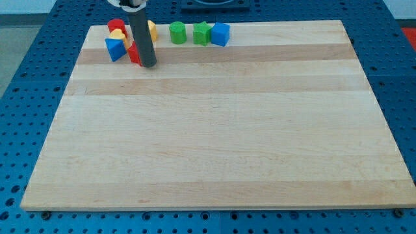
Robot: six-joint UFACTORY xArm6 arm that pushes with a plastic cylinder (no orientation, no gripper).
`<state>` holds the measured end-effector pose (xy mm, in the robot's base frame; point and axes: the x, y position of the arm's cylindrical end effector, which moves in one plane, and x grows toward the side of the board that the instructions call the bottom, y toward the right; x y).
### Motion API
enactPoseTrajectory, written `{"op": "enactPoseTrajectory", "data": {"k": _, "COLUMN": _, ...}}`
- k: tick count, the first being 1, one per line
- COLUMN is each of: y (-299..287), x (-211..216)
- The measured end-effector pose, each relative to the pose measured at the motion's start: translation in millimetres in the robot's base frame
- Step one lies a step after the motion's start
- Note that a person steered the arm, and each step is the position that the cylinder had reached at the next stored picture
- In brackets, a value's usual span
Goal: Push green star slightly down
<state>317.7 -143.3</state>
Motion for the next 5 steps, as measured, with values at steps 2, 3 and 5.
{"op": "enactPoseTrajectory", "data": {"k": 2, "y": 4.8, "x": -4.6}}
{"op": "enactPoseTrajectory", "data": {"k": 3, "y": 53.2, "x": -7.0}}
{"op": "enactPoseTrajectory", "data": {"k": 5, "y": 166.8, "x": -35.2}}
